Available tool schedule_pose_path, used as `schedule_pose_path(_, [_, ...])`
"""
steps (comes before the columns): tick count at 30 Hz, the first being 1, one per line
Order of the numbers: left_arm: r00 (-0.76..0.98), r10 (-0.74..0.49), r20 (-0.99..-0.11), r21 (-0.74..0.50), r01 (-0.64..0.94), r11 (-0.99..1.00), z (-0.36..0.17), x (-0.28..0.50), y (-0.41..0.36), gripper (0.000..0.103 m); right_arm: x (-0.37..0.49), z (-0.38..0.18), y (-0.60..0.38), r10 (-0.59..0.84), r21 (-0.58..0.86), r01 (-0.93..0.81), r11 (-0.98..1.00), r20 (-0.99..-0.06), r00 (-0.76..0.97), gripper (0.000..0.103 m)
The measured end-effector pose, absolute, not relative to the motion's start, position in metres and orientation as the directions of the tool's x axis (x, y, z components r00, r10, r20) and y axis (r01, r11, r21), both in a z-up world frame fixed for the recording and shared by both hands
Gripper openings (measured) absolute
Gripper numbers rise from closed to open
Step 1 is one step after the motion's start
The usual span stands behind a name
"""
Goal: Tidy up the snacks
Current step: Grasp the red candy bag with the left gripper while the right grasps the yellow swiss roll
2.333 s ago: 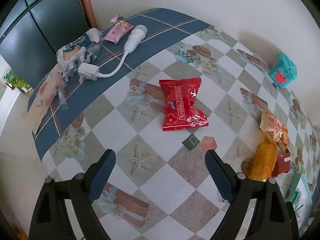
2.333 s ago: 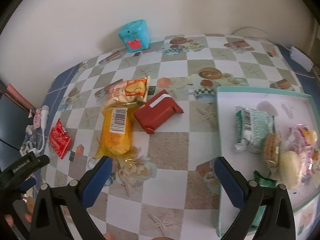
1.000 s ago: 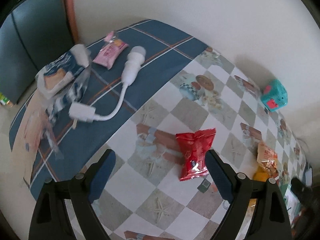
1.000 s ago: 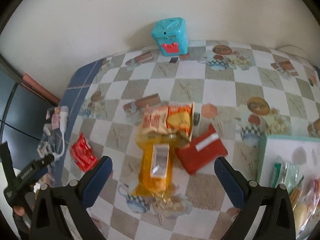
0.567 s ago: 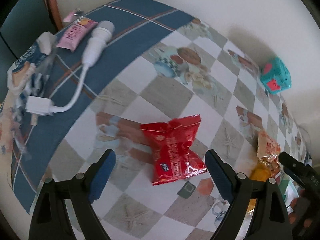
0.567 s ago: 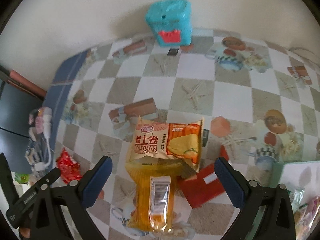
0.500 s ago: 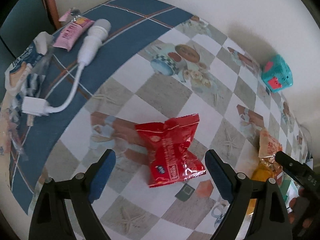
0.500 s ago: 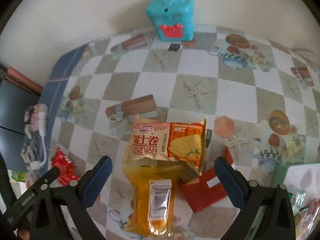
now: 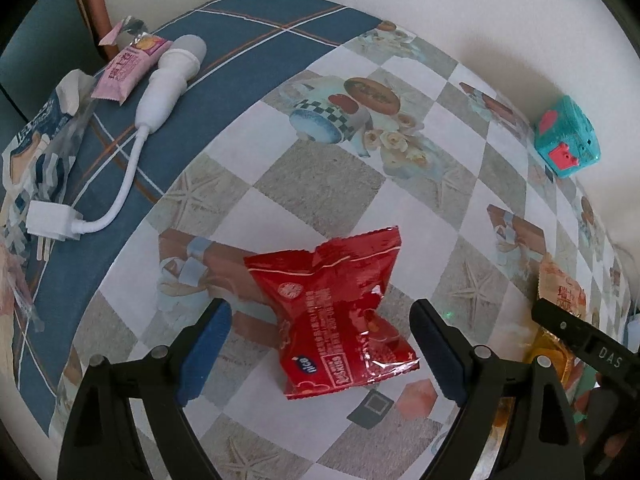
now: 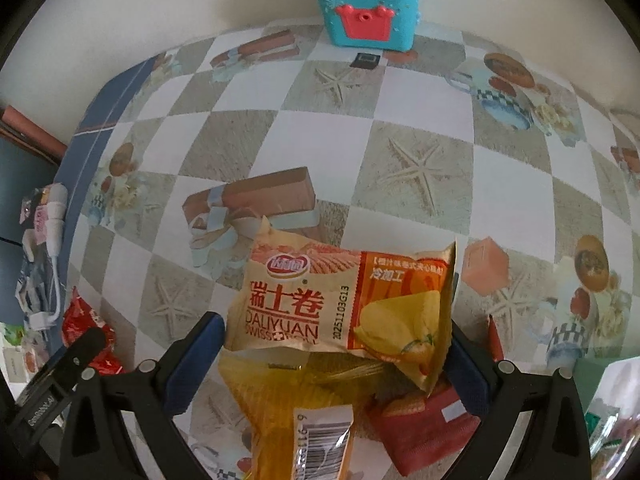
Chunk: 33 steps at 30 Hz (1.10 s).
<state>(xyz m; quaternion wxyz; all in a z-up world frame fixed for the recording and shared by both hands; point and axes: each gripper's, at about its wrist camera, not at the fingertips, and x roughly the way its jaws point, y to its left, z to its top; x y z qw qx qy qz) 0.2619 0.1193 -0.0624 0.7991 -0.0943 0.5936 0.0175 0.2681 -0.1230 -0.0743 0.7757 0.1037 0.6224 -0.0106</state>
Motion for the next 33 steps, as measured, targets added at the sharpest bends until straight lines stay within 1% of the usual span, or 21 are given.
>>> schedule_pose_path(3, [0.294,-0.078,-0.952,-0.122,-0.136,0.983,-0.064,0.265,0.115,0.09,0.271,-0.075,-0.12,0.098,0.133,0.142,0.981,-0.968,0.23,0.103])
schedule_pose_path(5, [0.295,-0.071,-0.953,-0.115,-0.134,0.984,-0.064,0.266,0.113,0.085,0.271,-0.075,-0.117,0.082,0.118,0.138,0.983,-0.965,0.248,0.103])
schedule_pose_path(7, [0.297,-0.067,-0.952,-0.113,-0.139,0.984,-0.063,0.266,0.114,0.072,0.27,-0.074,-0.115,0.066,0.105,0.14,0.985,-0.964,0.258,0.102])
schedule_pose_path(9, [0.304,-0.063,-0.951,-0.111,-0.144,0.983,-0.062,0.266,0.114,0.068,0.27,-0.074,-0.115,0.066,0.108,0.147,0.983,-0.962,0.266,0.098])
schedule_pose_path(11, [0.311,-0.061,-0.948,-0.111,-0.146,0.983,-0.06,0.265,0.114,0.06,0.269,-0.072,-0.115,0.065,0.11,0.149,0.983,-0.958,0.279,0.095])
schedule_pose_path(12, [0.312,-0.06,-0.948,-0.112,-0.149,0.982,-0.06,0.264,0.115,0.053,0.269,-0.071,-0.116,0.059,0.105,0.15,0.983,-0.957,0.284,0.093])
schedule_pose_path(15, [0.318,-0.067,-0.946,-0.124,-0.162,0.979,-0.059,0.263,0.117,0.052,0.267,-0.068,-0.117,0.06,0.11,0.155,0.982,-0.953,0.298,0.085])
schedule_pose_path(16, [0.32,-0.062,-0.945,-0.121,-0.167,0.978,-0.058,0.262,0.117,0.051,0.265,-0.065,-0.121,0.059,0.11,0.157,0.981,-0.952,0.301,0.082])
schedule_pose_path(17, [0.323,-0.058,-0.945,-0.12,-0.174,0.977,-0.057,0.261,0.118,0.051,0.264,-0.064,-0.123,0.06,0.112,0.157,0.981,-0.951,0.305,0.075])
schedule_pose_path(22, [0.341,-0.07,-0.937,-0.146,-0.202,0.968,-0.047,0.25,0.122,0.051,0.258,-0.054,-0.128,0.062,0.116,0.15,0.982,-0.943,0.326,0.073])
schedule_pose_path(25, [0.358,-0.082,-0.93,-0.17,-0.223,0.96,-0.036,0.241,0.123,0.051,0.249,-0.043,-0.131,0.086,0.146,0.155,0.977,-0.935,0.344,0.073])
schedule_pose_path(27, [0.373,-0.08,-0.924,-0.177,-0.234,0.956,-0.027,0.234,0.122,0.051,0.241,-0.032,-0.134,0.097,0.165,0.157,0.974,-0.924,0.371,0.073])
schedule_pose_path(30, [0.393,-0.085,-0.916,-0.197,-0.253,0.947,-0.014,0.226,0.118,0.051,0.229,-0.014,-0.136,0.074,0.157,0.176,0.972,-0.911,0.405,0.073])
schedule_pose_path(33, [0.408,-0.113,-0.906,-0.238,-0.27,0.933,-0.002,0.213,0.113,0.051,0.21,0.003,-0.145,0.066,0.176,0.214,0.961,-0.896,0.44,0.073])
